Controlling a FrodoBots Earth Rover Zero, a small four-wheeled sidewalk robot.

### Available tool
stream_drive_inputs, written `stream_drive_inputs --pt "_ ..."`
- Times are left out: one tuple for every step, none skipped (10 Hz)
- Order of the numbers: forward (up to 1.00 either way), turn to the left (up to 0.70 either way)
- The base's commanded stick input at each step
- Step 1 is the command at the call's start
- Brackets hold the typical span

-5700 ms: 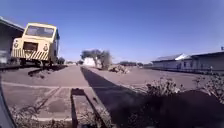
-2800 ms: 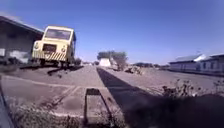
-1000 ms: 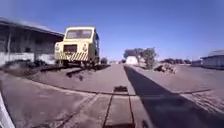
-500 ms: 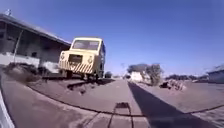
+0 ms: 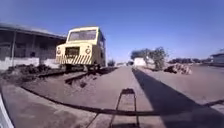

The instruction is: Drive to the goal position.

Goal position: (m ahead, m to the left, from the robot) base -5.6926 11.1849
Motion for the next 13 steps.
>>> stream_drive_inputs --pt "0.00 0.45" --pt "0.00 0.45" --pt "0.00 0.45" --pt "0.00 0.45" --pt "0.00 0.45" --pt "0.00 0.45" --pt "0.00 0.45" --pt "0.00 0.45" --pt "0.00 0.45" --pt "0.00 0.45" --pt "0.00 0.45" --pt "0.00 0.45" --pt "0.00 0.45"
